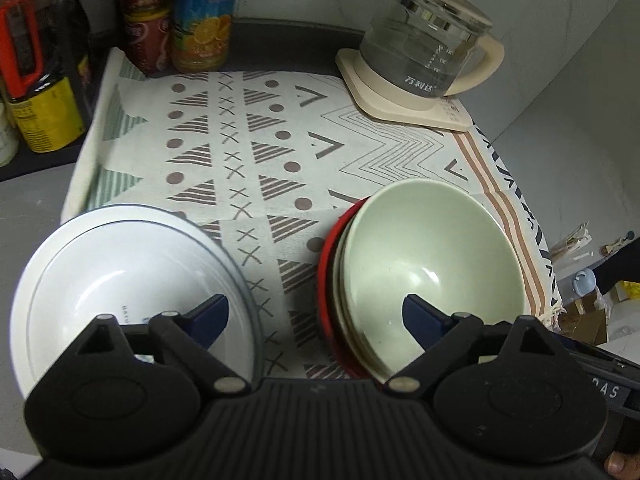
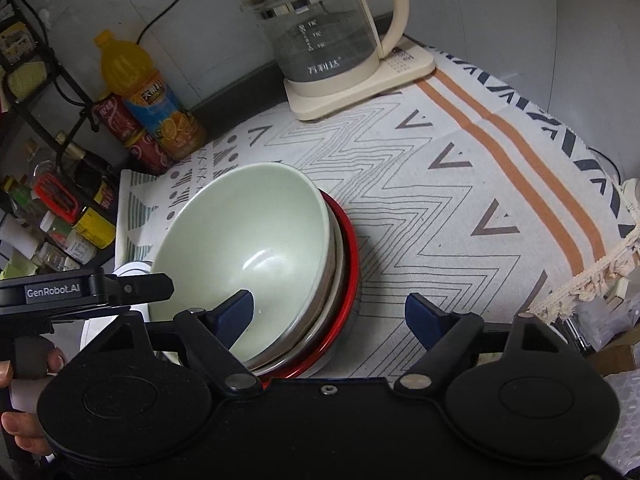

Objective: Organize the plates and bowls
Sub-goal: 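Move both grippers to the red bowl stack and close on its rim, then lift the nested red and green bowls with both grippers over the plates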

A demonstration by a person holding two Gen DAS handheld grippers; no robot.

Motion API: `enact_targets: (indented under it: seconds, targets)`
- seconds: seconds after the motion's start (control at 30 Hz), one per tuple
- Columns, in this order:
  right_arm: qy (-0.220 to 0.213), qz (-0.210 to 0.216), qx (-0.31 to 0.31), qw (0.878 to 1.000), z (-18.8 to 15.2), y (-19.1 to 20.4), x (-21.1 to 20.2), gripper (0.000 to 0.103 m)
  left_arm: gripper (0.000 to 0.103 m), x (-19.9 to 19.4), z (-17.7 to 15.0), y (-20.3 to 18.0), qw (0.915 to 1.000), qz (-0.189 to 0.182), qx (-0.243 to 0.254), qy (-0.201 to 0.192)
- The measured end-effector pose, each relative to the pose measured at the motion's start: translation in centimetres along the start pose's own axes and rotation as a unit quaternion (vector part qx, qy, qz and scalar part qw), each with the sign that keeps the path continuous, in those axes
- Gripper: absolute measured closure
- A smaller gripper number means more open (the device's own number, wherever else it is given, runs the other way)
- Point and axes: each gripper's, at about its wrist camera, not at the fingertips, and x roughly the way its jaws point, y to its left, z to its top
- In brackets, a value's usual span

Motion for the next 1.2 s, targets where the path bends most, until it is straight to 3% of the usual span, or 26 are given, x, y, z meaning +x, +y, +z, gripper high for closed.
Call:
enact_targets:
  seconds: [0.1, 0.3, 0.47, 0.6, 1.2]
  targets:
    - [0.009, -0.005, 0.006, 1.0, 0.3, -0.4, 0.8, 0.027, 0.028, 1.1, 0.4, -0.2, 0.9999, -0.005, 0.001, 0.016]
    - [0.032, -0.007, 0.01, 0.999, 0.4, -0.6, 2.4, 0.034, 0.046, 2.9, 0.5, -0.4, 0.9992, -0.015, -0.002, 0.038]
    - [0.05, 0.01, 0.022, 0.998, 0.4, -0.8, 3.5, 0.057, 0.061, 4.1, 0.5, -0.2, 0.9982, -0.022, -0.014, 0.054]
    - [0.054, 0.014, 0.018, 0.998, 0.3, -0.6, 4.1, 0.062, 0.073, 4.7, 0.1, -0.1, 0.9973, -0.031, -0.017, 0.065]
    - [0.039, 0.01, 0.002, 0.999, 0.5, -0.1, 2.9, 0.065, 0.074, 3.3, 0.1, -0.5, 0.9987, -0.027, -0.004, 0.044]
